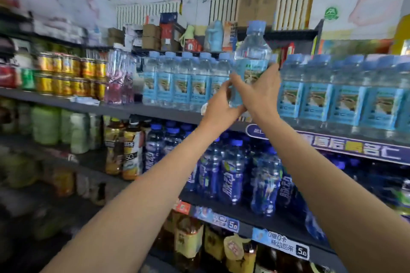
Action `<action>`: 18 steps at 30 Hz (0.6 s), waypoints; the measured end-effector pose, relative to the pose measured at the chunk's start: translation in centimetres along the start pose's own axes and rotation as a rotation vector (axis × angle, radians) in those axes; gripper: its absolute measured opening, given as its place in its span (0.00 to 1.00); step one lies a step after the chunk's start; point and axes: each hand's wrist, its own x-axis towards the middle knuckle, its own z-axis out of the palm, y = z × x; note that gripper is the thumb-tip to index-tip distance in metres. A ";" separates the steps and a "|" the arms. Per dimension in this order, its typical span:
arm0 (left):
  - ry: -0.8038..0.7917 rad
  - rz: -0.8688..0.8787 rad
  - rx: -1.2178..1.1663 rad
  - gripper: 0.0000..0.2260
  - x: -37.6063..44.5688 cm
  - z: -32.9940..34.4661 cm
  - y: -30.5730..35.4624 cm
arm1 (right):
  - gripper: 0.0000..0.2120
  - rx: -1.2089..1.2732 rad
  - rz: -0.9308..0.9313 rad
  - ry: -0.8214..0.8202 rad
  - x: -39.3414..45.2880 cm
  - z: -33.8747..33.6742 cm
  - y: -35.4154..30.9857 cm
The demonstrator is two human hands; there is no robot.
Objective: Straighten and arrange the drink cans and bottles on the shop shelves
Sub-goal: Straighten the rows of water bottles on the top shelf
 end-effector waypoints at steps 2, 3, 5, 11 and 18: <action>-0.005 -0.011 0.020 0.25 0.6 -4.9 -2.0 | 0.43 0.022 -0.004 -0.033 -0.5 4.6 -2.6; -0.004 -0.008 0.037 0.26 0.9 -7.4 -3.2 | 0.43 0.028 -0.010 -0.039 -0.8 7.0 -3.9; 0.000 -0.002 0.064 0.27 1.9 -12.4 -5.5 | 0.43 0.042 -0.018 -0.032 -1.3 11.9 -6.5; 0.006 -0.047 -0.004 0.23 5.0 -25.7 -11.9 | 0.34 0.133 -0.038 -0.248 -0.8 24.1 -12.5; -0.151 -0.209 -0.037 0.23 9.3 -32.5 -19.8 | 0.27 -0.131 -0.101 -0.468 1.6 30.4 -13.0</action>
